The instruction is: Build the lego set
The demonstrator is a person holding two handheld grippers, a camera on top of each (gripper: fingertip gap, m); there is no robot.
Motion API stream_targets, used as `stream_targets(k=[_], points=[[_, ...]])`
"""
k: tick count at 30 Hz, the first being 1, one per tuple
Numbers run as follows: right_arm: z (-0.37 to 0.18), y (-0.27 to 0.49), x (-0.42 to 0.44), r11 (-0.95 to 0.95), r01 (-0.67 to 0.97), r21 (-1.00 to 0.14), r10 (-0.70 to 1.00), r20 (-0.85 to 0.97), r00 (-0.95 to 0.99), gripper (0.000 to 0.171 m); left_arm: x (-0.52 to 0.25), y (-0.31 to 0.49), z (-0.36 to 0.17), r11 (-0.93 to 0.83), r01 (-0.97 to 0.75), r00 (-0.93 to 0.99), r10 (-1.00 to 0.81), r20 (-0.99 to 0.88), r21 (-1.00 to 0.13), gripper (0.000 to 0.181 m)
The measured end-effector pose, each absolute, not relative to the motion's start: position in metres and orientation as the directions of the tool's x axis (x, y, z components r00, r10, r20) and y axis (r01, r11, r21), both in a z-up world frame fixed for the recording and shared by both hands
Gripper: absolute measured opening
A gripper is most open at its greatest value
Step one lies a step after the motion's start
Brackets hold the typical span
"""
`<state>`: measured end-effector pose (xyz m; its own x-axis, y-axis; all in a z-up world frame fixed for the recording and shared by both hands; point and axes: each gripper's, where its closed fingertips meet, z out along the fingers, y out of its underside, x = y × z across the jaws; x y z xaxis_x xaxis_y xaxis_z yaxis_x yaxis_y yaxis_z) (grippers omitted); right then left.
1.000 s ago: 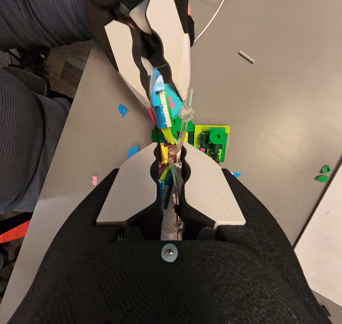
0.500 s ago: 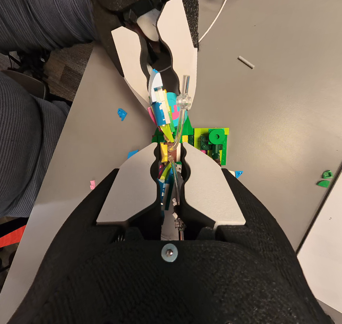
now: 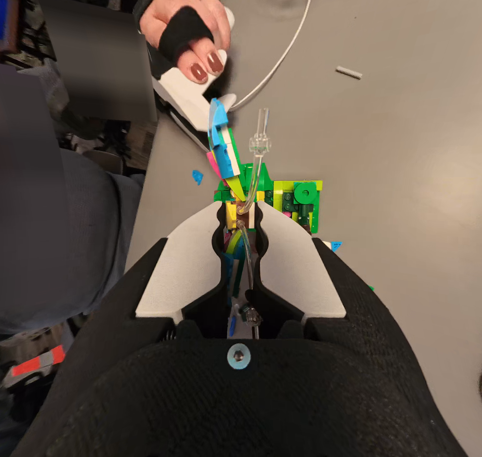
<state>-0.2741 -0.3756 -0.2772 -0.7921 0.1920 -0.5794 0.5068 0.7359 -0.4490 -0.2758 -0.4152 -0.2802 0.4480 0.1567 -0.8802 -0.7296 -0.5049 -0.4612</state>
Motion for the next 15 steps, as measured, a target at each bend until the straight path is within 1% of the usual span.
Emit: stream_targets(k=[3,5,9,12,15], points=[[-0.277,-0.376,-0.270,0.743,0.509,-0.434,0.175,-0.608,-0.774,0.019,-0.272,-0.415,-0.279,-0.509,-0.790,0.324,0.127,-0.938,-0.342,0.031],[-0.276,-0.377,-0.269,0.737,0.519,-0.432,0.173,-0.623,-0.763,0.019,-0.270,-0.417,-0.280,-0.511,-0.807,0.279,0.109,-0.954,-0.295,0.031],[-0.275,-0.377,-0.271,0.725,0.535,-0.433,0.174,-0.637,-0.751,0.019,-0.268,-0.421,-0.281,-0.508,-0.822,0.238,0.106,-0.965,-0.258,0.032],[-0.275,-0.378,-0.271,0.724,0.535,-0.435,0.167,-0.642,-0.748,0.019,-0.258,-0.417,-0.276,-0.472,-0.852,0.196,0.115,-0.974,-0.227,0.031],[-0.275,-0.379,-0.270,0.729,0.529,-0.434,0.157,-0.646,-0.747,0.019,-0.254,-0.412,-0.278,-0.446,-0.867,0.196,0.105,-0.975,-0.223,0.031]])
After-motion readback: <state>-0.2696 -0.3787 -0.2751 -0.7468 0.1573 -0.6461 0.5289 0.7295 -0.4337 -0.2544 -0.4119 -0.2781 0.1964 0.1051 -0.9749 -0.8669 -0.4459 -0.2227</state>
